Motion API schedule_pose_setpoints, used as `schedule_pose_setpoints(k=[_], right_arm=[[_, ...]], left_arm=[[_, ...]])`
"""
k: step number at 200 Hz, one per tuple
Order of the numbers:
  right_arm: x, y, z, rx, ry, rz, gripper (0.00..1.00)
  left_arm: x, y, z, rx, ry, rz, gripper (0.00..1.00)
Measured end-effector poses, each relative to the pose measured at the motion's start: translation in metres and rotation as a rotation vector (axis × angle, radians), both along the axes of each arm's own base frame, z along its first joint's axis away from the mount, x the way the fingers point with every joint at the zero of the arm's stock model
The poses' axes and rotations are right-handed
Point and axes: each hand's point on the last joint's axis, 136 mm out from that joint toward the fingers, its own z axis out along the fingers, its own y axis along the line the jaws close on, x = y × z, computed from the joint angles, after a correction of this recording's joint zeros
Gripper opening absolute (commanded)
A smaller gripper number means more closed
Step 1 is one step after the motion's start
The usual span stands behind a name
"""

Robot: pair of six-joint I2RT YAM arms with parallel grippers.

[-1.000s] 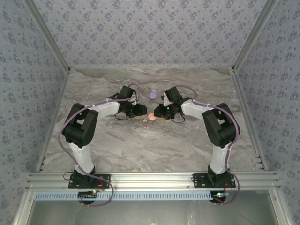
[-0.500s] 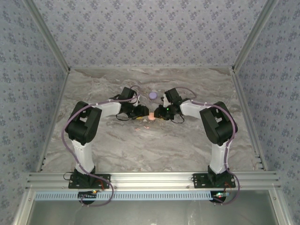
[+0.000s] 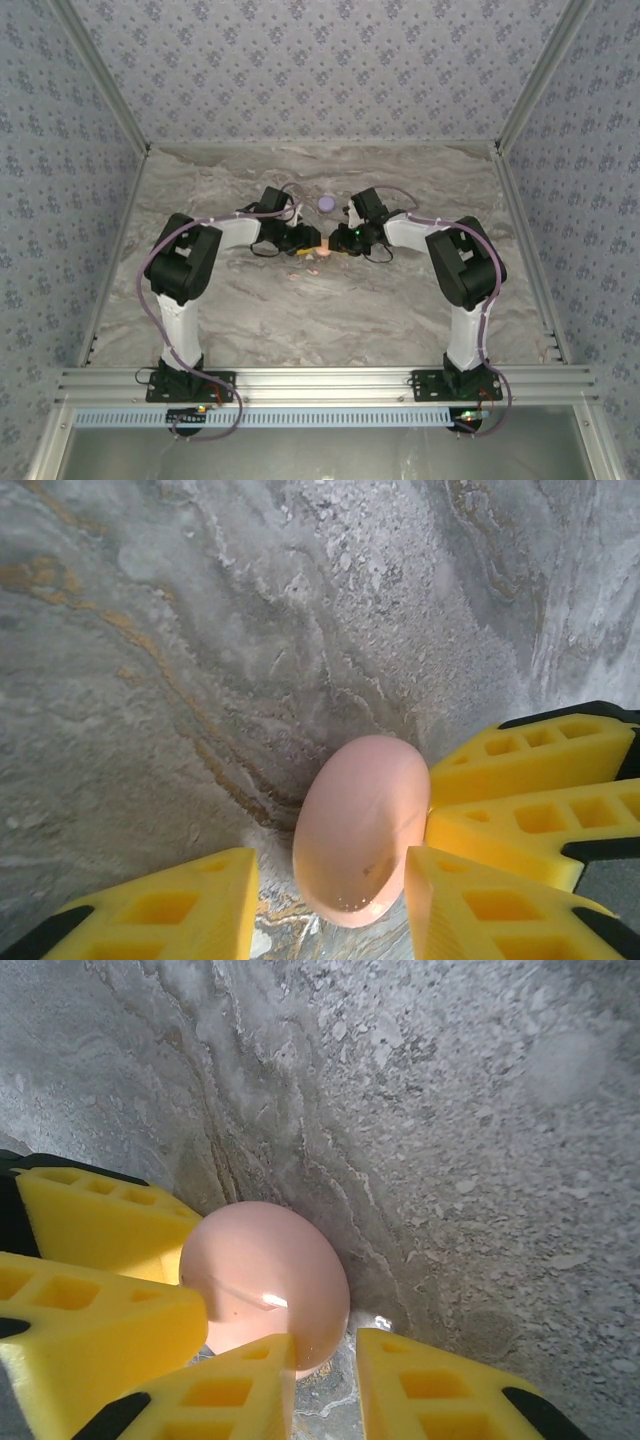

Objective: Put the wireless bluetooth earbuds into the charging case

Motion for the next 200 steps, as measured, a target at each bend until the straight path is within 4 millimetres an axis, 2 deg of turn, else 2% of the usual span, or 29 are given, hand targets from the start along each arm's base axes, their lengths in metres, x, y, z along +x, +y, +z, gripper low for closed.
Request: schedule_pose_setpoints(k=[106,143,200], right_arm=[[0.002,-0.002,-0.001,0.005,0.004,-0.006,0.19],[0.001,-0.004,-0.005,-0.006,0.015,-0.009,0.19],[0.0,-0.011,-0.006,-0.026,0.015,-0.021,0.26]], left_arm=[[-0.002,-0.013,0.002,-0.06,0.028,-0.021,0.33],[-0.003,-0.015,0.003,-0.069,0.035,-0.022,0.27],[-0.003,-0.015,0.003,-0.064,0.03,-0.018,0.19]])
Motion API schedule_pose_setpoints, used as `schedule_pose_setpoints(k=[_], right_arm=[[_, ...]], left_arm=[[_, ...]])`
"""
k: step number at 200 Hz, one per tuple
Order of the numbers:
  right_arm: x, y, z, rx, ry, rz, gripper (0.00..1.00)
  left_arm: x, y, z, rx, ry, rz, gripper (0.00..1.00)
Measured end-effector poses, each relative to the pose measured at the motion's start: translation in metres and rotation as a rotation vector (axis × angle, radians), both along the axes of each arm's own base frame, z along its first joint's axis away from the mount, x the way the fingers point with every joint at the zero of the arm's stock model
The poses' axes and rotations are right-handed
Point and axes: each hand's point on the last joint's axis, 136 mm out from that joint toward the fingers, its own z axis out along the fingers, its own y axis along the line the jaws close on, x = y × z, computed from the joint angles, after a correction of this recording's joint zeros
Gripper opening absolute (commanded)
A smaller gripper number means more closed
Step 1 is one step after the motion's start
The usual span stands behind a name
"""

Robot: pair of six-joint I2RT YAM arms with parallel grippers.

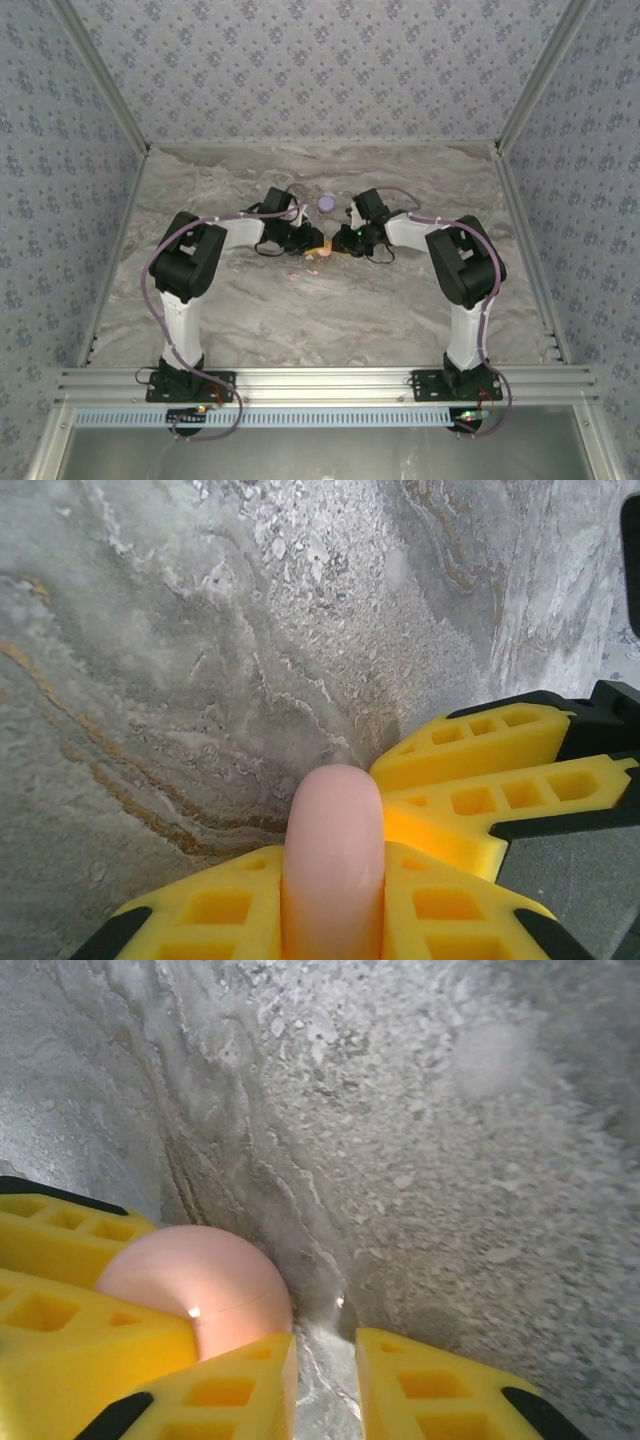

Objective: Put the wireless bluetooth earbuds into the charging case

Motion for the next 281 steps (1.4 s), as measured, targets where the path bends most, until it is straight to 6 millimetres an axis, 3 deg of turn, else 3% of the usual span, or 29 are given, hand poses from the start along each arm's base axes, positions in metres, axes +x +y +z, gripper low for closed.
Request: schedule_pose_setpoints(k=[31,63,129,155,189,218,281], right_arm=[[-0.004,-0.013,0.015,0.001,-0.034,-0.007,0.32],[-0.005,-0.026,0.048,0.043,-0.125,-0.004,0.37],[-0.009,-0.05,0.136,0.188,-0.356,0.052,0.42],[-0.023,-0.044,0.173,0.268,-0.444,0.133,0.45],[-0.044,-0.031,0.204,0.366,-0.51,0.259,0.49],[-0.058,-0.019,0.224,0.427,-0.554,0.359,0.52],[-0.077,0.002,0.258,0.476,-0.641,0.517,0.55]], left_arm=[[0.002,0.004,0.005,0.022,-0.03,0.012,0.19],[-0.001,0.015,0.03,0.012,-0.094,0.022,0.2],[-0.015,0.026,0.136,-0.106,-0.414,-0.029,0.23],[-0.031,0.027,0.175,-0.175,-0.532,-0.082,0.23],[-0.052,0.026,0.213,-0.266,-0.635,-0.157,0.23],[-0.063,0.022,0.226,-0.317,-0.667,-0.216,0.22],[-0.085,0.009,0.227,-0.36,-0.67,-0.315,0.2]])
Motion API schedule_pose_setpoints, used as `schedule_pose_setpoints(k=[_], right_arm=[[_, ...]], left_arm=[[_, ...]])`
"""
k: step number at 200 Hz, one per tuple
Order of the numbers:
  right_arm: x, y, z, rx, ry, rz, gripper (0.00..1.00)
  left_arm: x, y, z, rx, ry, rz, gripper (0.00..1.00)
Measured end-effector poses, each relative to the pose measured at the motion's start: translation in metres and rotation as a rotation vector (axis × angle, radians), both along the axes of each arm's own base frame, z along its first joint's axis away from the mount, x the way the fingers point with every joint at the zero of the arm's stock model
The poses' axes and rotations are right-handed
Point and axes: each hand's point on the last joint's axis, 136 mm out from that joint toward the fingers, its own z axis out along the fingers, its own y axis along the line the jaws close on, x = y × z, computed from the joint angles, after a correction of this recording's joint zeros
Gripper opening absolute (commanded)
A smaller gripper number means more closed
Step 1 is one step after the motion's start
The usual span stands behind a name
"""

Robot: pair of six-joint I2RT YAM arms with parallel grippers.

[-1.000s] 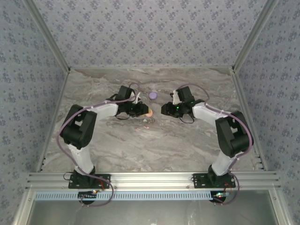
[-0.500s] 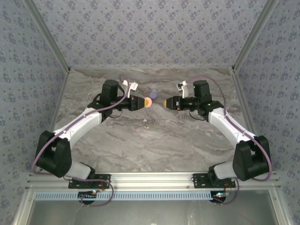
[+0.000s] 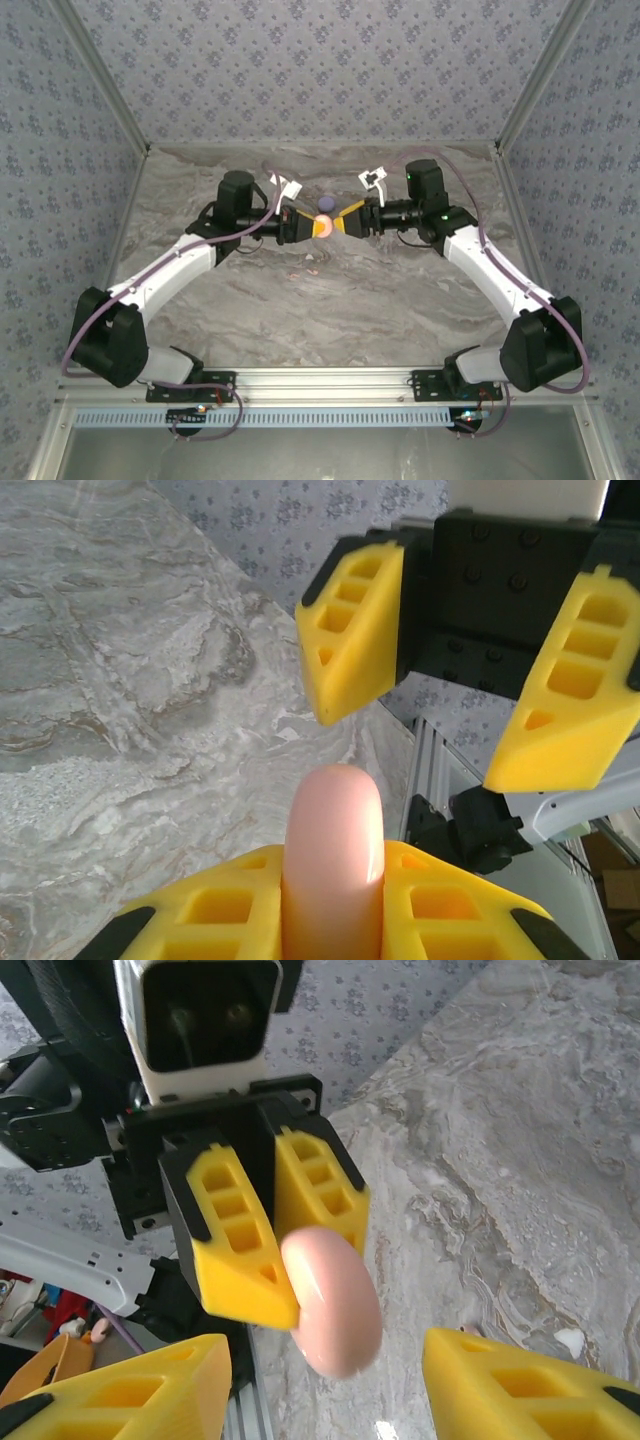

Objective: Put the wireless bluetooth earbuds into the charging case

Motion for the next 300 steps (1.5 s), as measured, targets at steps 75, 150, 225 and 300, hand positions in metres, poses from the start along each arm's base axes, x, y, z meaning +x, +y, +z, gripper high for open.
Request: schedule_pose_setpoints(k=[75,150,225,300], right_arm=[[-0.001,0.01,-0.013,-0.029,0.031,0.058,0.47],[-0.011,0.015,-0.016,-0.031,0.038,0.106,0.25],[-0.006,0.014,-0.008,-0.028,0.035,0.085,0.18],[0.003,0.009,0.021,0.029,-0.007,0.021,0.19]], left_arm=[[-0.006,-0.004,0.002,0.004,-0.009,-0.029,0.2],[-0.01,-0.006,0.003,0.009,-0.009,-0.041,0.2],[-0.001,-0.005,0.008,0.015,-0.025,0.008,0.51],[0.0,0.003,0.019,-0.072,-0.035,0.102,0.57]])
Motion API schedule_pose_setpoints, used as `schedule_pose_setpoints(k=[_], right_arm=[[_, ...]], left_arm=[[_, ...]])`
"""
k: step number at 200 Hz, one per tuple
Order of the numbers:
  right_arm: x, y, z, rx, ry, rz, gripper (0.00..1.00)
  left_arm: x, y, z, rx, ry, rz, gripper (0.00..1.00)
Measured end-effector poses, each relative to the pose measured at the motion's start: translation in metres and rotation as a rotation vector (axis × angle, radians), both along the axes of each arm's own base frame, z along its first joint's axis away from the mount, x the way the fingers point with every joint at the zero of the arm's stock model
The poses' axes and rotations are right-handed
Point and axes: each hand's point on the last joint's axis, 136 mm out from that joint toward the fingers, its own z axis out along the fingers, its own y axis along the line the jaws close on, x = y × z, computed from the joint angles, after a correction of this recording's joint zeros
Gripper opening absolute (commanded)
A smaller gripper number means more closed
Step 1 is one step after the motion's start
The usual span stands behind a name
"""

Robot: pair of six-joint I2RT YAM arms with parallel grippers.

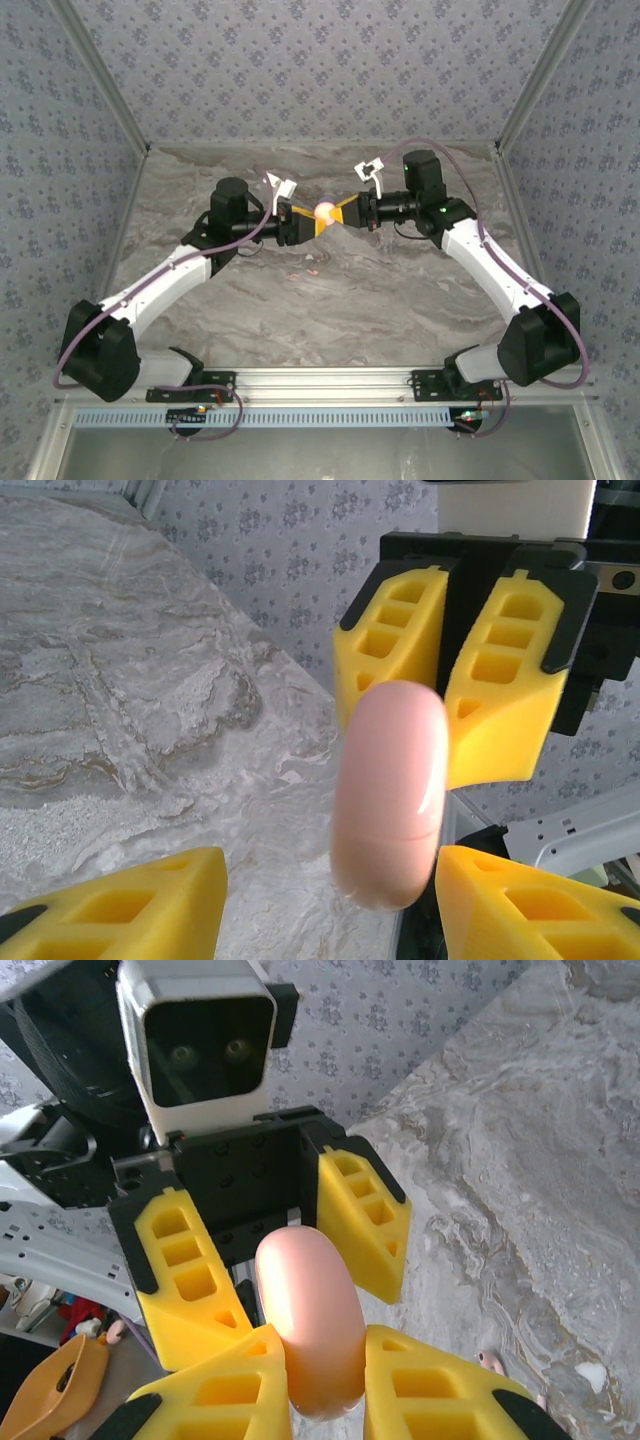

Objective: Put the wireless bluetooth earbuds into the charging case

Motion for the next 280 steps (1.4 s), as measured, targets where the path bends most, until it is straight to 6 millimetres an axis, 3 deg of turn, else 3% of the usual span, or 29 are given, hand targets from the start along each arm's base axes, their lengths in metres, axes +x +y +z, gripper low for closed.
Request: schedule_pose_setpoints(k=[99,140,179,280], right_arm=[[-0.001,0.005,0.004,0.021,0.007,0.004,0.19],[-0.001,0.006,0.003,0.022,0.007,0.003,0.19],[0.0,0.006,0.002,0.021,0.006,-0.004,0.19],[0.0,0.004,0.004,0.023,-0.001,-0.019,0.19]], left_arm=[[-0.001,-0.007,0.02,-0.073,-0.05,0.005,0.46],[-0.004,-0.01,0.021,-0.077,-0.052,-0.003,0.42],[-0.002,-0.009,0.021,-0.077,-0.049,0.009,0.33],[0.002,-0.009,0.021,-0.077,-0.043,0.034,0.28]])
